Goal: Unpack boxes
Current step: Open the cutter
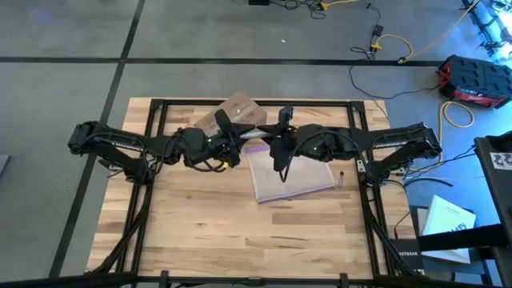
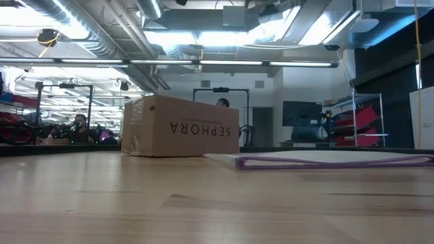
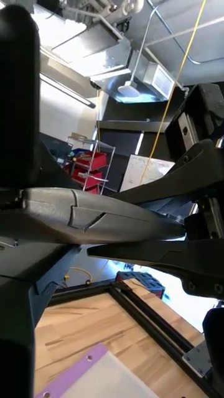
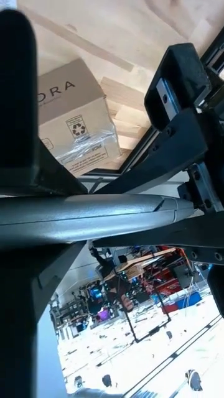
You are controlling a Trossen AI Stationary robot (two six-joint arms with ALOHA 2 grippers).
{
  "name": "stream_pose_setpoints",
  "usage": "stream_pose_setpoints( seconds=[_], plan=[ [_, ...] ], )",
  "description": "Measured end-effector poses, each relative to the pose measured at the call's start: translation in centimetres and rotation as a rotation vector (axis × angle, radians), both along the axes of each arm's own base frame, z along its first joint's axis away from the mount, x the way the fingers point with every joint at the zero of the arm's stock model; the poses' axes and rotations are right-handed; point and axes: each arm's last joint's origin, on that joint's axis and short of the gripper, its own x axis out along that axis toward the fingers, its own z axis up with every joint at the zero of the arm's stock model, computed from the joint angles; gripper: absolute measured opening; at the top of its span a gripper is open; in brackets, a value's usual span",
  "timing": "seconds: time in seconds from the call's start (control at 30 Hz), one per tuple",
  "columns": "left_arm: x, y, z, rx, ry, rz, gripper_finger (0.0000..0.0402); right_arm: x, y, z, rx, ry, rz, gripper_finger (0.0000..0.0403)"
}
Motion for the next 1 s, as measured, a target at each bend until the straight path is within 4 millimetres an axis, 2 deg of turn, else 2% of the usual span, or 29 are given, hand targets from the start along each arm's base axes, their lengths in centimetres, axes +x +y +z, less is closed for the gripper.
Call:
stream_pose_setpoints(
  seconds=[0.27,0.57,0.83,1.0],
  plan=[
    [-0.1,1.1,-0.1,-0.025,0.01,0.048,0.0124,-0.2,-0.3,-0.2,-0.055,0.033,-0.089,0.0065],
    [0.0,1.3,-0.2,-0.24,-0.113,0.015,0.0165,-0.5,-0.6,-0.5,-0.198,0.132,-0.167,0.0065],
    [0.1,2.0,-0.3,-0.424,-0.211,-0.012,0.0192,-0.6,-0.8,-0.6,-0.396,0.256,-0.184,0.0065],
    [0.1,2.9,-0.3,-0.521,-0.276,0.001,0.0212,-0.7,-0.3,-2.0,-0.601,0.425,-0.145,0.0065]
  ],
)
